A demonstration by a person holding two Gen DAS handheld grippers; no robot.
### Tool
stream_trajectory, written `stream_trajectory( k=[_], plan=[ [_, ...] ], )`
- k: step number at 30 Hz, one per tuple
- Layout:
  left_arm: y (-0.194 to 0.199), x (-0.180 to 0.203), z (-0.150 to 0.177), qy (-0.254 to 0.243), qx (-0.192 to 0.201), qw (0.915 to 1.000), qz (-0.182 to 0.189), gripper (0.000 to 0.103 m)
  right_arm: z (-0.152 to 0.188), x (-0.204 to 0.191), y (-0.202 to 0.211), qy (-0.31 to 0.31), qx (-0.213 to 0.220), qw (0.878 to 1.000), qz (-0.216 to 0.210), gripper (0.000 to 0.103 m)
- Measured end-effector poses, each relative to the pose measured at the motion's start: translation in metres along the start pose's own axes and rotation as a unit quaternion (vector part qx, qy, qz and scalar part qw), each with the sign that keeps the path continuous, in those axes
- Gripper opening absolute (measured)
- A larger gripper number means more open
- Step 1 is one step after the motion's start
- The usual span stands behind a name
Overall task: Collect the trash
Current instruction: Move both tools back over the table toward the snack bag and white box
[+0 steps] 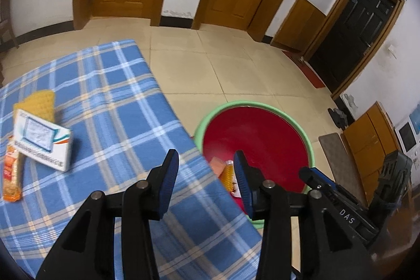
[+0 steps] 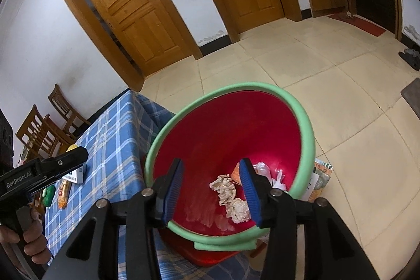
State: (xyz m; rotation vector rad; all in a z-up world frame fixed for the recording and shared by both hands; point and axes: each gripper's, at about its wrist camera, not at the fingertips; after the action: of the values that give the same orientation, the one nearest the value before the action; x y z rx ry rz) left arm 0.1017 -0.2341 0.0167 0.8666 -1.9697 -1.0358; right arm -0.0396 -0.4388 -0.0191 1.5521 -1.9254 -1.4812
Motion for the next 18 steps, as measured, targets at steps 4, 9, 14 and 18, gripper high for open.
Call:
stream_trajectory(
  k=[4, 9, 14, 18],
  plan=[
    [0.014, -0.015, 0.005, 0.015, 0.013, 0.9997, -0.011, 0.043, -0.001, -0.015, 0.005, 0.019, 0.001, 1.0, -0.004, 0.056],
    [0.031, -0.038, 0.013, 0.039, 0.027, 0.9987, -0.019, 0.043, -0.002, -0.037, 0.01, 0.043, 0.002, 0.999, -0.009, 0.061],
    [0.046, -0.06, 0.021, 0.062, 0.037, 0.997, -0.026, 0.043, -0.001, -0.062, 0.013, 0.068, 0.0, 0.998, -0.013, 0.062],
    [0.056, -0.077, 0.028, 0.079, 0.044, 0.9954, -0.033, 0.043, -0.002, -0.082, 0.012, 0.088, -0.004, 0.996, -0.017, 0.063]
  ],
)
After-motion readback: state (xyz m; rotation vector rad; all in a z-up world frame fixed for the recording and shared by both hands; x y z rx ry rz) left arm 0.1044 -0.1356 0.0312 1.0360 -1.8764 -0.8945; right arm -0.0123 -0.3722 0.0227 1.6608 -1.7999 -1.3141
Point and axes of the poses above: each gripper's, at about its wrist camera, not at the fingertips, and y roughly against the way its jaws point, x to its right, z to its underside, and after that the axes turned 13 degrees about -x, right-handed
